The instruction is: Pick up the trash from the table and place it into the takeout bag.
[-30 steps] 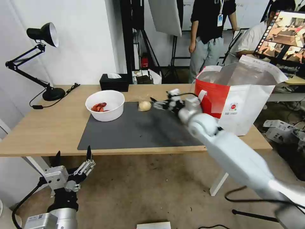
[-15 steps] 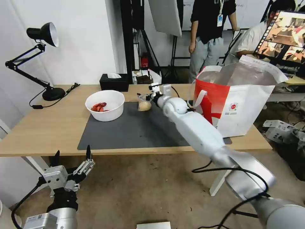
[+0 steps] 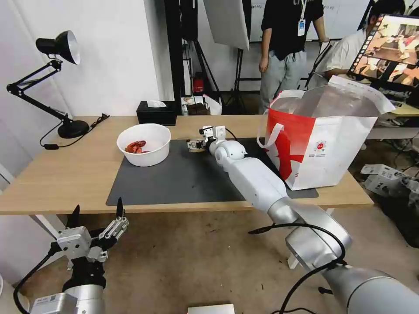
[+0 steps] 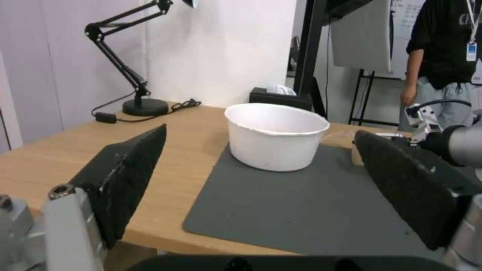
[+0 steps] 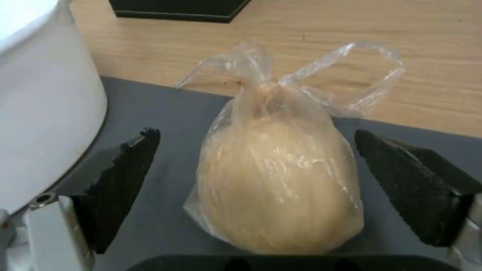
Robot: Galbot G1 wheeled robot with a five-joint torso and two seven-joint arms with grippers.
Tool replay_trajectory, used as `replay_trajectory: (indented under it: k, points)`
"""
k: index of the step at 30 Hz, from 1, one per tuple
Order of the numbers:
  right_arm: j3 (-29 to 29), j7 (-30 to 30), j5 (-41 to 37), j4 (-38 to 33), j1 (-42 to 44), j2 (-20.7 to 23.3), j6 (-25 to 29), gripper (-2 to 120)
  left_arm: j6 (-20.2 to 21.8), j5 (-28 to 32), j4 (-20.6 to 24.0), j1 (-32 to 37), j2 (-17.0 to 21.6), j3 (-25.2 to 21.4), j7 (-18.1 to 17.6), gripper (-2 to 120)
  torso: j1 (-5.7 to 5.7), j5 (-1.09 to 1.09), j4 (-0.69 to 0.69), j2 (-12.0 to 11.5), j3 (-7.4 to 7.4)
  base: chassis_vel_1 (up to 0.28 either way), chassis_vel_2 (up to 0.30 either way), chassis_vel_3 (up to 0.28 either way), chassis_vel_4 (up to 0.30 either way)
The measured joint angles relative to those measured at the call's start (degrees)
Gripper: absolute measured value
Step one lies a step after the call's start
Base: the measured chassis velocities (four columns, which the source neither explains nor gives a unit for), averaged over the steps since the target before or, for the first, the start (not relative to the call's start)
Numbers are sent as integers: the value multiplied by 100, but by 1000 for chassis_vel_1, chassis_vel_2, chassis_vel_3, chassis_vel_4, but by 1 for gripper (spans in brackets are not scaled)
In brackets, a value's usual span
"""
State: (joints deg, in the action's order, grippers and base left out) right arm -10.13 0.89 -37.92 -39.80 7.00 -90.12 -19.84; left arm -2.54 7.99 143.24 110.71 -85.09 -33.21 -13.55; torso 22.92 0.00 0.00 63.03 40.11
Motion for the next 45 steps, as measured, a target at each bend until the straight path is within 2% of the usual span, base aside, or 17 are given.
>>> replay_trajectory:
  k: [3,5,6,9,10,13,17,23,26,29,32,35,36,38,39,42,45]
  points:
    - [38,15,2,44,-4,-8,1,95,0,-1,0,-1,2,1,0,100,0,0,0,0,0,0,0,0,0]
    - [59,20,6,81,-3,-4,3,82,-18,-5,0,-4,6,-2,0,100,0,0,-1,0,0,0,0,0,0]
    - [59,20,6,81,-3,-4,3,82,-18,-5,0,-4,6,-2,0,100,0,0,-1,0,0,0,0,0,0]
    - [75,19,8,96,17,3,3,68,-32,-11,0,-14,7,-2,-3,100,0,0,0,0,0,0,0,0,0]
    - [75,19,8,96,17,3,3,68,-32,-11,0,-14,7,-2,-3,100,0,0,0,0,0,0,0,0,0]
    - [77,13,8,86,46,7,6,53,-34,-18,0,-18,7,1,-3,100,0,0,-1,0,0,0,0,0,0]
    - [77,2,8,72,69,8,9,43,-36,-19,0,-21,11,2,-4,100,0,0,-1,0,0,0,0,0,0]
    - [66,-102,9,43,123,12,17,16,-40,-20,0,-35,16,0,-6,100,0,0,0,0,0,0,0,0,0]
    - [76,-121,9,41,125,16,17,9,-40,-21,0,-39,16,0,-7,100,-1,0,0,0,-1,0,0,0,0]
    - [97,-143,8,23,127,28,19,3,-41,-22,0,-43,15,-3,-10,100,0,0,0,0,0,0,0,0,0]
    - [121,-211,-2,-124,148,71,13,3,-46,-25,0,-45,15,-7,-13,100,0,0,1,0,0,0,0,0,0]
    - [87,-410,-158,-802,168,273,-26,3,-47,-29,0,-54,15,-7,-15,100,1,0,0,0,1,0,0,0,0]
    - [87,-410,-158,-802,168,273,-26,3,-47,-29,0,-54,15,-7,-15,100,1,0,0,0,1,0,0,0,0]
    - [34,-518,-238,-1377,116,495,-93,3,-48,-33,0,-66,16,-1,-15,100,0,1,0,-1,1,0,0,0,0]
    - [34,-518,-238,-1377,116,495,-93,3,-48,-33,0,-66,16,-1,-15,100,0,1,0,-1,1,0,0,0,0]
    - [14,-799,-474,-2141,-235,941,-289,2,-47,-34,0,-83,26,24,-15,100,0,1,0,0,1,0,0,0,0]
    - [30,-1063,-768,-2522,-468,1229,-516,2,-47,-34,0,-96,36,40,-5,100,0,2,1,-1,1,0,0,0,0]
